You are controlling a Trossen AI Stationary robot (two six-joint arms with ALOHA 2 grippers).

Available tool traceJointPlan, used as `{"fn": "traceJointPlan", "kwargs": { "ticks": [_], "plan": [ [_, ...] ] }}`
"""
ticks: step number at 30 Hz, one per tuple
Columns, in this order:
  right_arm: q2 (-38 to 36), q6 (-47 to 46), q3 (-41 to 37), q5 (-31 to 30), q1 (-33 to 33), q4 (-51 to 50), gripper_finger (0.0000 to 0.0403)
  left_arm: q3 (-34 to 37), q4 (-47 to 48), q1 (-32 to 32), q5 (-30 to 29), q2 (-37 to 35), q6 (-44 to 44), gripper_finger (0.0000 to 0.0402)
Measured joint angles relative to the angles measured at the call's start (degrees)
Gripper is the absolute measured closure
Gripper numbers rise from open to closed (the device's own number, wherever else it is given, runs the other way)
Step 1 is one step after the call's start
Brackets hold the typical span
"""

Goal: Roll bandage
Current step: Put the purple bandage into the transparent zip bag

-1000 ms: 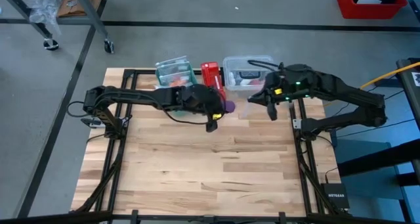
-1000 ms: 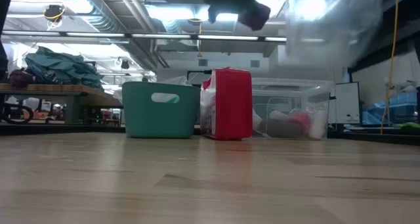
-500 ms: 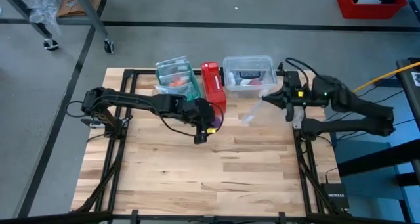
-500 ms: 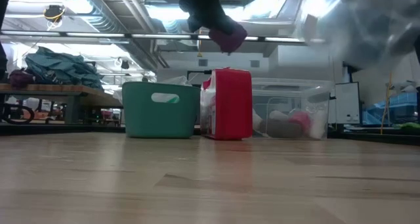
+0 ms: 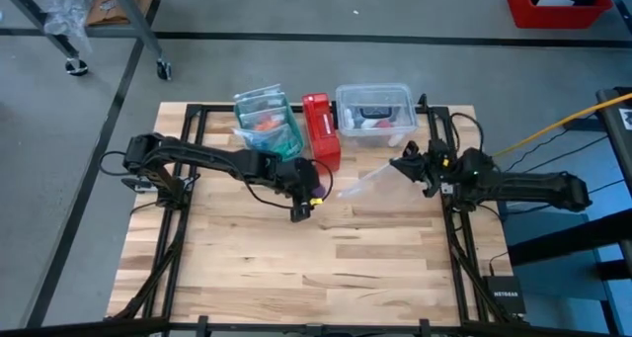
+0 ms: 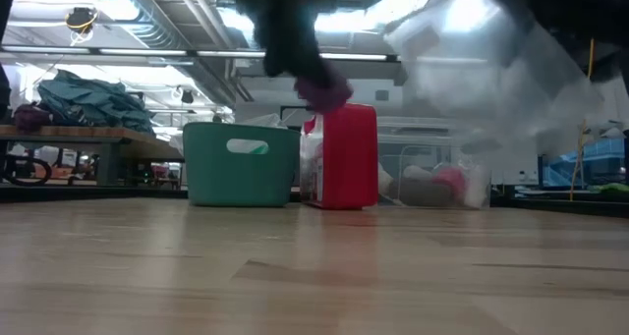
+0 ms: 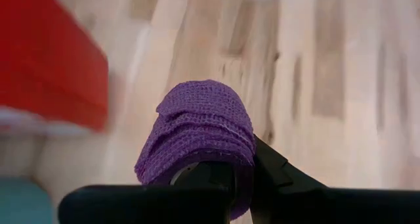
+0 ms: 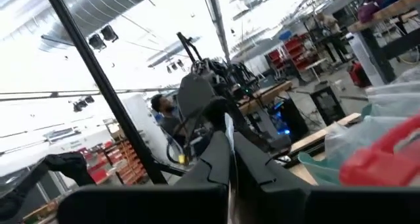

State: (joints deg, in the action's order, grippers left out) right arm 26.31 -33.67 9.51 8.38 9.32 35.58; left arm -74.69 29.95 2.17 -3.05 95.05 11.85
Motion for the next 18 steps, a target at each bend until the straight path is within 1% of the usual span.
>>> {"fn": "traceJointPlan", "kwargs": {
  "ticks": [4, 7, 13, 18],
  "plan": [
    [1.5, 0.0, -1.9, -0.9, 0.0, 1.4, 0.0398, 4.2, -4.0, 0.0, 0.0, 0.2, 4.5, 0.0373],
    [2.9, 0.0, -1.9, -0.9, 0.0, 2.6, 0.0398, 5.6, -4.0, -0.2, 0.0, 0.1, 7.5, 0.0358],
    [5.7, 0.0, -1.9, -0.9, 0.0, 4.1, 0.0398, 7.4, -3.6, -0.2, 0.3, 0.1, 12.1, 0.0357],
    [7.7, 0.0, -1.9, -0.9, 0.0, 5.2, 0.0398, 7.8, -2.7, -0.2, 5.5, 0.1, 13.5, 0.0360]
  ]
}}
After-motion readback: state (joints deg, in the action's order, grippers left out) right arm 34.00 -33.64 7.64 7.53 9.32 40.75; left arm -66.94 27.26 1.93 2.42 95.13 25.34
